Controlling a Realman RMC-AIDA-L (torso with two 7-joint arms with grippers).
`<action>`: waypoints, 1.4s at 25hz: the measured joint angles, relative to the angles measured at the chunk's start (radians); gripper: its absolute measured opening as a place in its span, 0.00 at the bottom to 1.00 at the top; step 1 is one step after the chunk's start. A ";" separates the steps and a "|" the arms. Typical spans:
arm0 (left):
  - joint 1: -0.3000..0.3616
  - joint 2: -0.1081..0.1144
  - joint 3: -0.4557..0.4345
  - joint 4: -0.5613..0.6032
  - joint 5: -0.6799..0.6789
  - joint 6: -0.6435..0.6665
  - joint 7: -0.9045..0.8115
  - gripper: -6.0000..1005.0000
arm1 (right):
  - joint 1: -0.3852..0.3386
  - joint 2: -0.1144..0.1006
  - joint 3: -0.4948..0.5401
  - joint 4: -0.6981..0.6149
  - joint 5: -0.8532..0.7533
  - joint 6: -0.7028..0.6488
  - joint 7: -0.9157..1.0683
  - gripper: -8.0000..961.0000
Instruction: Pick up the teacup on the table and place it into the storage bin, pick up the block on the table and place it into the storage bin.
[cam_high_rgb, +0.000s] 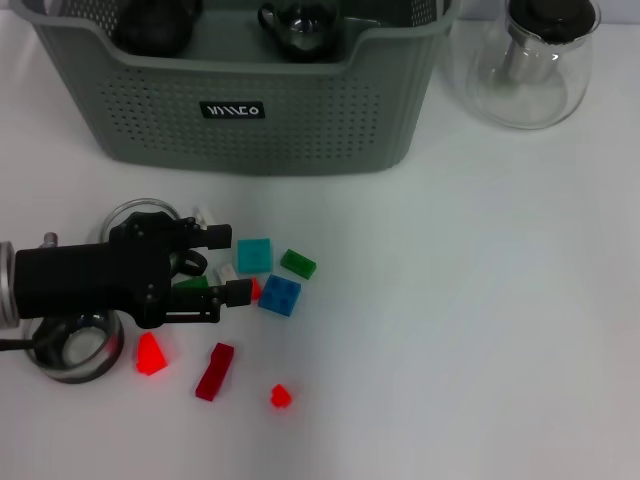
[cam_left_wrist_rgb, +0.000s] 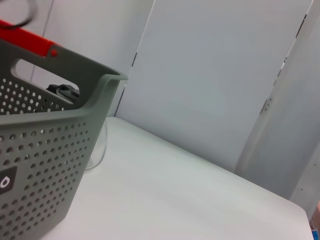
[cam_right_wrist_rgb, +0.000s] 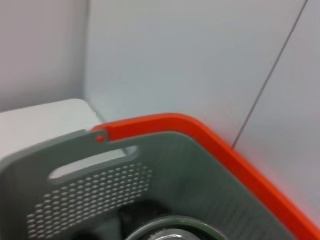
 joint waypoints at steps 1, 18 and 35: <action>0.000 0.000 0.000 0.000 0.000 0.000 0.000 0.84 | 0.008 0.000 -0.018 0.032 -0.001 0.043 0.000 0.07; -0.001 0.001 -0.001 0.000 0.000 -0.010 -0.001 0.84 | 0.014 -0.001 -0.178 0.307 -0.006 0.382 -0.003 0.07; -0.002 0.000 -0.001 -0.011 0.000 -0.013 -0.001 0.84 | -0.039 0.011 -0.276 0.342 -0.001 0.330 0.001 0.08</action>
